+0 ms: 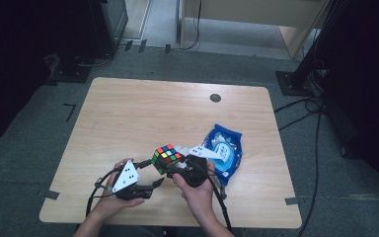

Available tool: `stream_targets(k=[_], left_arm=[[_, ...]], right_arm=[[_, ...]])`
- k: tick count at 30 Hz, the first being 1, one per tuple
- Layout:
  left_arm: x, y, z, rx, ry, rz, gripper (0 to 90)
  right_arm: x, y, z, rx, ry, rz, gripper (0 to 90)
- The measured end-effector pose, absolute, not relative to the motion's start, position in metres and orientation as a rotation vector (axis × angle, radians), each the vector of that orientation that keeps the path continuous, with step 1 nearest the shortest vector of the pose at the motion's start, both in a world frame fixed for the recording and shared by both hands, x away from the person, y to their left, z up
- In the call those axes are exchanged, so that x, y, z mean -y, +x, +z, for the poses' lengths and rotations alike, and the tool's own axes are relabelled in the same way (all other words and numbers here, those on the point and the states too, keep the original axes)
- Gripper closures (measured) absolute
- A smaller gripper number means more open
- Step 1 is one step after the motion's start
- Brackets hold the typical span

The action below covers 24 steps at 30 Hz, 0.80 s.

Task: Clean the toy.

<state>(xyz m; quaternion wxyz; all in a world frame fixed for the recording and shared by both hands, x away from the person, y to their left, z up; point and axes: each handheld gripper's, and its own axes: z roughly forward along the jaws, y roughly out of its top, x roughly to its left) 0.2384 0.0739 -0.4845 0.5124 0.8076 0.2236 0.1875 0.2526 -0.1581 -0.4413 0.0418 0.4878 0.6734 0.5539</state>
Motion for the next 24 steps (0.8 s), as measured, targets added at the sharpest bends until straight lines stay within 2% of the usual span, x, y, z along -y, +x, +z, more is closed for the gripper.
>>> stream_targets(k=[5,10,24], left_arm=[[-0.077,0.243,-0.49,-0.567,1.981,0.516,27.2],[-0.075,0.24,-0.486,-0.55,1.953,0.554,26.9],[-0.066,0.233,-0.485,-0.513,1.974,0.611,24.3]], right_arm=[[0.168,0.258,-0.435,-2.137,1.523,1.731,34.2],[0.161,0.259,-0.439,-2.245,1.512,1.684,34.2],[0.153,0.26,-0.444,-2.329,1.521,1.657,34.1]])
